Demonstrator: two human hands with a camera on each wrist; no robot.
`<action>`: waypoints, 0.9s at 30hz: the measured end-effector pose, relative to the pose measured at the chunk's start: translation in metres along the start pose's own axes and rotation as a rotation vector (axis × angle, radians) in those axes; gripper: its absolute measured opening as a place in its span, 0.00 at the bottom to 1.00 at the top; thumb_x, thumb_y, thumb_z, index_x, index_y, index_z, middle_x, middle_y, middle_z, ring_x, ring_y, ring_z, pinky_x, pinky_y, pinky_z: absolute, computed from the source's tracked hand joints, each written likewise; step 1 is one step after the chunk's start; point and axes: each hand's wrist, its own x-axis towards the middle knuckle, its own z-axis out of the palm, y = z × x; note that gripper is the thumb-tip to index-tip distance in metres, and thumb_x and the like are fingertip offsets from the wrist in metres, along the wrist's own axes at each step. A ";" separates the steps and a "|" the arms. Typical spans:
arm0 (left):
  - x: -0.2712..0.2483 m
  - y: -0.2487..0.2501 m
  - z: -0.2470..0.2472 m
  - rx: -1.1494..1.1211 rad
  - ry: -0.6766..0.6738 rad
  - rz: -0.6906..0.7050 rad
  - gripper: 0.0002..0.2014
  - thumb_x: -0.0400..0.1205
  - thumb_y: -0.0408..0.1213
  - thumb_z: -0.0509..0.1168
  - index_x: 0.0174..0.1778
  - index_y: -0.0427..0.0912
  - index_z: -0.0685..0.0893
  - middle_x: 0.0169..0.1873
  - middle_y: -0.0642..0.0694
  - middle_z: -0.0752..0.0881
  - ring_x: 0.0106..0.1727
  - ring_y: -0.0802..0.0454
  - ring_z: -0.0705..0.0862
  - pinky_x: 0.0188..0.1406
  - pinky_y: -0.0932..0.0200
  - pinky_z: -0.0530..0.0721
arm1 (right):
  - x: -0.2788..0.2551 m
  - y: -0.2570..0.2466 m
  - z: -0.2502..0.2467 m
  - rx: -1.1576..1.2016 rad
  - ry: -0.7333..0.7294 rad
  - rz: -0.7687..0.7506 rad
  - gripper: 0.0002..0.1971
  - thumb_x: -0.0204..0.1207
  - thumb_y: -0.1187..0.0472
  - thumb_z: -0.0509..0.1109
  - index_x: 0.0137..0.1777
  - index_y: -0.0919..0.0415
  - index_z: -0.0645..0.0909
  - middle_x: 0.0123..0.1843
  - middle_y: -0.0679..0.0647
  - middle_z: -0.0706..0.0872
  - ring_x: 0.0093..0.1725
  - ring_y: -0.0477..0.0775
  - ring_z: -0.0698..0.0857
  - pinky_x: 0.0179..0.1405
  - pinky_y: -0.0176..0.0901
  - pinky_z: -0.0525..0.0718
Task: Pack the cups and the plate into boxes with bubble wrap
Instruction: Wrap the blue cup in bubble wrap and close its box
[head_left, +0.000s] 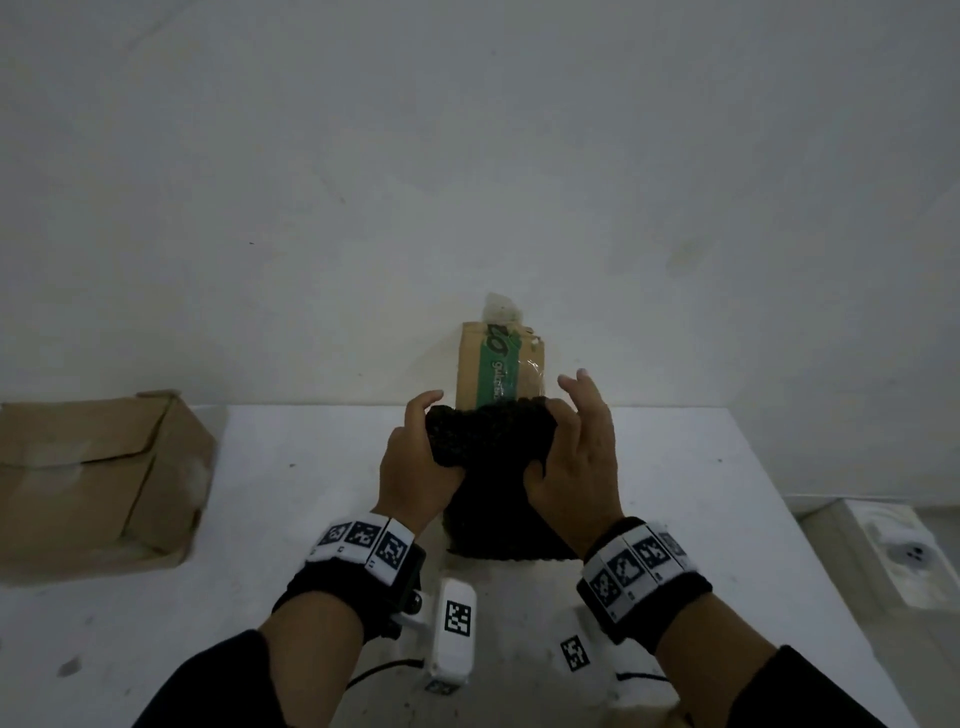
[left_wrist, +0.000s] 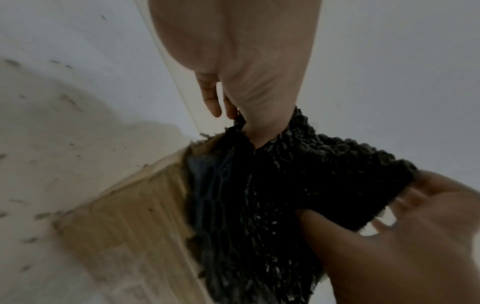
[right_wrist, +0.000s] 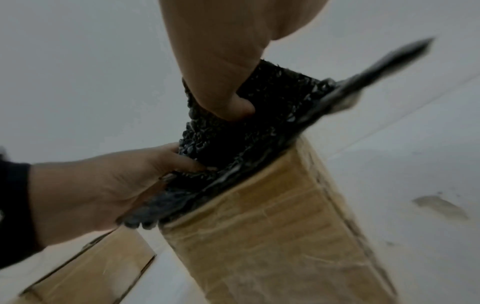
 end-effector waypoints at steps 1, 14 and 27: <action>0.000 -0.002 0.000 0.002 0.004 0.016 0.38 0.65 0.29 0.75 0.71 0.46 0.67 0.39 0.56 0.83 0.44 0.49 0.85 0.39 0.50 0.85 | -0.001 -0.001 -0.002 0.022 0.016 -0.030 0.27 0.59 0.72 0.68 0.59 0.61 0.66 0.68 0.61 0.68 0.74 0.68 0.67 0.73 0.62 0.69; 0.000 -0.007 -0.002 0.006 -0.071 0.074 0.33 0.70 0.37 0.73 0.71 0.51 0.71 0.60 0.53 0.83 0.62 0.59 0.79 0.54 0.59 0.79 | -0.021 0.010 0.017 -0.166 -0.757 -0.262 0.31 0.79 0.39 0.55 0.79 0.51 0.61 0.82 0.53 0.61 0.82 0.58 0.52 0.79 0.65 0.55; -0.015 0.007 0.000 -0.568 -0.241 -0.281 0.22 0.88 0.37 0.45 0.80 0.47 0.56 0.72 0.55 0.67 0.70 0.60 0.67 0.66 0.62 0.68 | -0.007 0.004 0.031 -0.315 -1.125 -0.279 0.45 0.71 0.31 0.33 0.83 0.58 0.48 0.84 0.55 0.55 0.82 0.55 0.54 0.76 0.54 0.57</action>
